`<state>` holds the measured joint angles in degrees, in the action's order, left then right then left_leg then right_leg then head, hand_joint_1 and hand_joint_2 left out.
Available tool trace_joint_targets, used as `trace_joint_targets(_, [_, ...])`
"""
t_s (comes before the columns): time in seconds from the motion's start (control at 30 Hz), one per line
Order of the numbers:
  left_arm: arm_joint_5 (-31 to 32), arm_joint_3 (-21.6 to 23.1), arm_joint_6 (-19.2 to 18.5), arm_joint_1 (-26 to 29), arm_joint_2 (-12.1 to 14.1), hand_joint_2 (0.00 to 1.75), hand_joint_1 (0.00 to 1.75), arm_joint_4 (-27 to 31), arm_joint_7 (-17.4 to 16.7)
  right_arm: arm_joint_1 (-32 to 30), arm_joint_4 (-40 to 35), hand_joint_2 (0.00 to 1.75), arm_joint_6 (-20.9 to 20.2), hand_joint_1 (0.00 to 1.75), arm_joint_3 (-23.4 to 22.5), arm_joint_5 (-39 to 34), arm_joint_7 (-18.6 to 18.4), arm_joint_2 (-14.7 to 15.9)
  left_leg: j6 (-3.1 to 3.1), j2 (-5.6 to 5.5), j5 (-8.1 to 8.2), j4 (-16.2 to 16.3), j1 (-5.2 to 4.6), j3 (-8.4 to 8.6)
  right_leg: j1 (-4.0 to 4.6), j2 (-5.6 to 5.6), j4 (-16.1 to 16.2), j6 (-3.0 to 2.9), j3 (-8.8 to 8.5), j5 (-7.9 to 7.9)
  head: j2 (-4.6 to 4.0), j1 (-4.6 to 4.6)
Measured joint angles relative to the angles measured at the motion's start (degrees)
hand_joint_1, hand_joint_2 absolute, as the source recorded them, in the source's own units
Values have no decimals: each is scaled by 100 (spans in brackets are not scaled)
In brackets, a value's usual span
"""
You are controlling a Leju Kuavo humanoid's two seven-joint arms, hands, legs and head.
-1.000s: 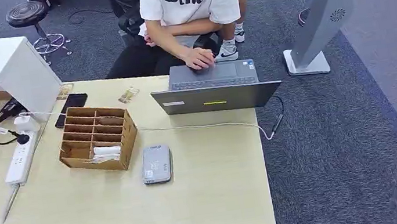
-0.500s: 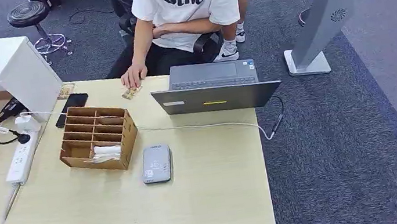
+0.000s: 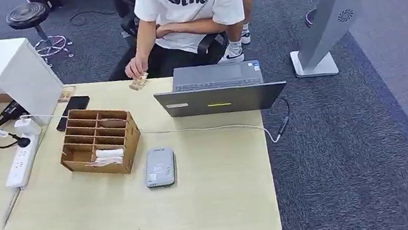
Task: Pass the card to the sensor for recognition and then transmit it.
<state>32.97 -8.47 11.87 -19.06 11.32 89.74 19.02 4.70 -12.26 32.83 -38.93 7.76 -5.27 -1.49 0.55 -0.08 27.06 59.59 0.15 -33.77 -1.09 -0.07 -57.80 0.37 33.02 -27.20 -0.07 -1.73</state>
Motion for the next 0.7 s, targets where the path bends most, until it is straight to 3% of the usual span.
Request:
trace_joint_targets(0.1, [531,515,-55,-720,48,175,0,-730,-237,-2,2,175,-9,0,0,22,-15,-40,2,8,-7,1,-1,-11,-1,7,0,3,10,19,0,-2])
trace_joint_targets(0.3, [1147,1328,-79,-1576,31,175,0,-1681,-551,-13,15,175,-59,0,0,92,-48,-79,3,24,-6,6,-5,-18,-4,28,2,8,24,24,0,-4])
trace_joint_targets(0.7, [1732,2228,-55,-2511,-175,175,0,-2862,-870,-15,15,175,-179,0,37,312,-18,-118,3,31,-6,4,-2,-23,-2,34,0,7,31,24,0,-7])
